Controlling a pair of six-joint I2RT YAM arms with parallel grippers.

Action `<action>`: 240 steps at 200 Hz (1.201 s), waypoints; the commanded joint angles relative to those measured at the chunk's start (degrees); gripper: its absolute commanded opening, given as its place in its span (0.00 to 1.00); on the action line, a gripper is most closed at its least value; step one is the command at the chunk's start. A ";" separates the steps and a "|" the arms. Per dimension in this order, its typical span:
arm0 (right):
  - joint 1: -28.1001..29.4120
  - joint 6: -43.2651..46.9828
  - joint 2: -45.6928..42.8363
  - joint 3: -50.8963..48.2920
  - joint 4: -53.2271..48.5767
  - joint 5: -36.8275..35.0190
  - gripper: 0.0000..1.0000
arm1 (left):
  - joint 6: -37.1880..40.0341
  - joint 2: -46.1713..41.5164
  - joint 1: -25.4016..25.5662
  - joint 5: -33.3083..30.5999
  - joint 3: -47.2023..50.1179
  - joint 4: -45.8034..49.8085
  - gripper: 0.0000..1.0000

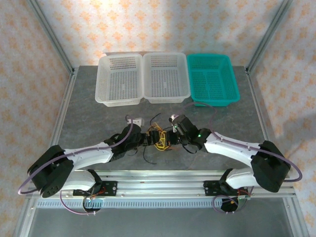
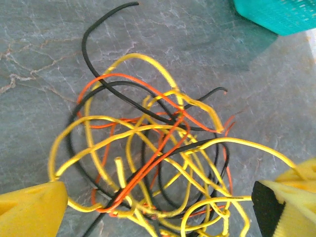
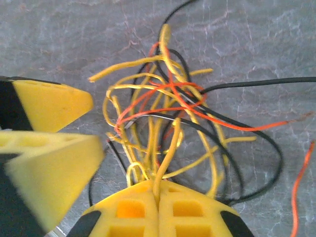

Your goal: Untangle the cables

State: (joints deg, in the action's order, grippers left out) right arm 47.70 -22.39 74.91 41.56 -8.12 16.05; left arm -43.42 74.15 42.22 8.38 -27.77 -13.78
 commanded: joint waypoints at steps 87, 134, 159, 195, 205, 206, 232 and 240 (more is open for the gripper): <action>-0.23 2.43 -3.89 -1.04 3.55 -2.30 0.00 | 4.04 7.97 -0.47 1.89 -5.33 -0.69 0.98; -0.24 2.62 -4.28 -2.41 5.36 -0.39 0.00 | 3.63 11.18 -0.47 1.16 -6.95 -1.20 0.99; -0.59 2.48 -5.77 -3.79 6.98 1.32 0.00 | 2.91 13.31 -0.48 -1.73 -8.84 1.29 0.99; -1.64 2.70 -9.85 -5.46 7.77 2.94 0.00 | 1.44 15.98 -0.47 -6.01 -10.50 4.57 0.99; -1.93 2.88 -11.08 -5.93 7.86 3.56 0.00 | 1.00 16.53 -0.47 -6.61 -10.65 4.81 0.99; -1.97 2.92 -11.23 -5.99 7.86 3.60 0.00 | 0.98 16.58 -0.47 -6.62 -10.69 4.81 0.99; -3.38 3.56 -14.16 -6.90 7.52 5.60 0.00 | 0.71 18.16 -0.51 -7.41 -10.97 5.38 0.99; -3.73 3.82 -15.04 -7.01 7.19 5.82 0.00 | 0.70 18.63 -0.47 -7.59 -11.11 5.75 1.00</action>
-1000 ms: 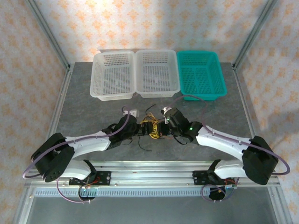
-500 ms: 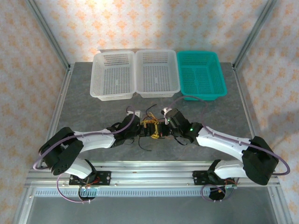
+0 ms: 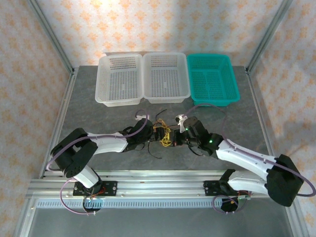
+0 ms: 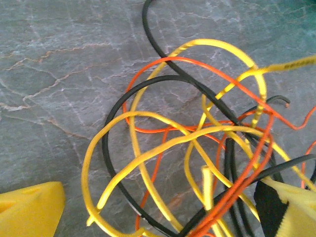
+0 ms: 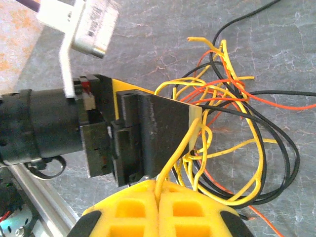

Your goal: Untangle the cables

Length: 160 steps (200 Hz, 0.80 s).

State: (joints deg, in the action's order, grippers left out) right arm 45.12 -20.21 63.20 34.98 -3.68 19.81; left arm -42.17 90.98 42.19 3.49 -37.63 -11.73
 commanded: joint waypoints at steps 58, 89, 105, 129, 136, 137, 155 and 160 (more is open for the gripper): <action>-2.85 3.49 -9.76 0.15 -0.23 -0.19 0.00 | -0.85 3.79 -0.45 -4.41 -0.70 5.45 0.99; -2.85 4.31 -12.40 0.79 -2.14 -3.52 0.00 | -0.89 4.86 -0.45 -5.75 -0.34 6.62 0.99; -2.85 4.63 -13.48 1.38 -3.00 -5.33 0.00 | -0.98 5.26 -0.47 -6.29 0.21 6.89 0.99; -2.85 5.17 -14.76 2.65 -4.25 -7.51 0.00 | -1.40 5.94 -0.45 -6.69 1.18 6.80 0.99; -2.85 5.43 -15.09 3.17 -4.69 -8.12 0.00 | -1.51 6.18 -0.46 -6.80 1.36 6.80 0.99; -2.85 5.48 -15.11 3.21 -4.72 -8.16 0.00 | -1.51 6.20 -0.45 -6.86 1.39 6.80 0.99; -2.85 6.17 -16.19 4.25 -5.66 -9.48 0.00 | -1.77 6.79 -0.45 -7.11 1.85 6.80 0.99; -2.89 6.35 -16.54 4.51 -5.76 -10.01 0.00 | -1.86 6.96 -0.45 -7.25 2.03 6.80 0.99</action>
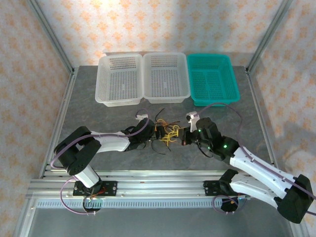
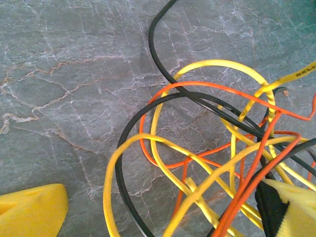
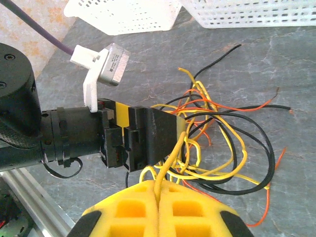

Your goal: Untangle the cables

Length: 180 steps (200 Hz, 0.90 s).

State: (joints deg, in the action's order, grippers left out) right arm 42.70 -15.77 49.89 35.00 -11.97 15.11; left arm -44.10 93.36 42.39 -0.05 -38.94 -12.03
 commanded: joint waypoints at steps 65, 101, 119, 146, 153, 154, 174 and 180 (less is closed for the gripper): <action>-0.42 3.11 -6.38 6.91 1.04 -10.12 0.00 | -0.38 7.39 -0.64 -5.00 3.79 7.89 0.99; -0.42 2.84 -6.71 6.83 0.11 -12.42 0.00 | -0.55 8.58 -0.64 -5.28 4.02 7.90 0.99; -0.42 2.51 -7.71 6.52 0.66 -13.62 0.00 | -0.90 8.77 -0.64 -5.56 4.46 7.81 0.99; -0.42 2.52 -7.09 6.23 1.08 -13.36 0.00 | -1.26 7.49 -0.64 -5.48 5.17 6.99 0.98; -0.42 2.47 -6.24 6.28 0.83 -12.76 0.00 | -1.23 6.54 -0.64 -5.61 5.29 6.78 0.98; -0.42 2.48 -6.09 6.29 0.73 -12.66 0.00 | -1.24 6.33 -0.64 -5.63 5.33 6.77 0.98; -0.42 1.84 -3.66 6.11 0.57 -11.19 0.00 | -1.04 1.81 -0.64 -6.87 5.25 7.08 0.98; -0.42 1.52 -3.14 5.77 1.07 -11.16 0.00 | -0.91 0.09 -0.67 -7.45 5.00 7.41 0.98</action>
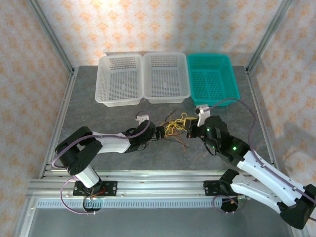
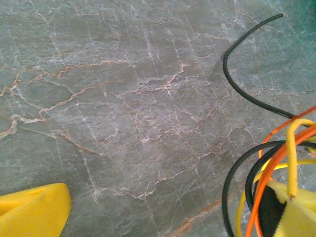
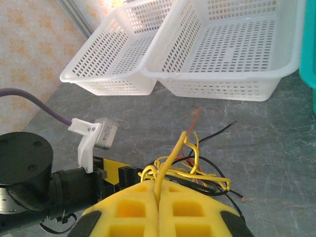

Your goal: Untangle the cables

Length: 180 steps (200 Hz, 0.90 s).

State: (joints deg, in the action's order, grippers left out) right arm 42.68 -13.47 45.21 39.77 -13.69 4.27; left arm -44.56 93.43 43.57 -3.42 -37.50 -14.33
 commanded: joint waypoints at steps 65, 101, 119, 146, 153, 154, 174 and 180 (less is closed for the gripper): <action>-0.40 -1.03 7.85 -2.77 12.70 3.31 0.00 | 1.09 -18.32 -4.59 -10.01 2.54 15.77 0.96; -0.32 3.19 14.64 -2.51 17.73 7.35 0.00 | 3.09 -24.65 -6.63 -7.48 4.43 14.47 0.96; -0.05 6.16 16.43 -3.53 17.74 7.29 0.00 | 4.48 -26.07 -6.83 -5.10 5.01 12.79 0.96; 0.04 6.09 16.27 -6.63 16.34 4.97 0.03 | 6.17 -25.81 -6.83 -1.06 5.04 10.20 0.97; 0.03 5.06 15.82 -7.39 15.87 4.02 0.07 | 6.68 -25.36 -6.86 0.21 4.83 9.55 0.98; 0.04 4.92 15.80 -7.54 15.79 3.91 0.07 | 6.72 -25.33 -6.84 0.41 4.81 9.43 0.98; 0.04 1.86 13.73 -10.28 14.88 2.08 0.30 | 7.96 -23.57 -6.62 4.32 4.21 6.90 0.99; 0.04 0.90 12.86 -11.00 14.53 1.48 0.39 | 8.28 -23.00 -6.44 5.36 4.03 6.12 0.99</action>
State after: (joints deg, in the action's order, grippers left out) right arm 42.59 -9.85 61.25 31.33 1.43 9.50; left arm -39.07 68.60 37.01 -3.60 -32.99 -3.90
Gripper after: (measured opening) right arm 0.261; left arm 0.991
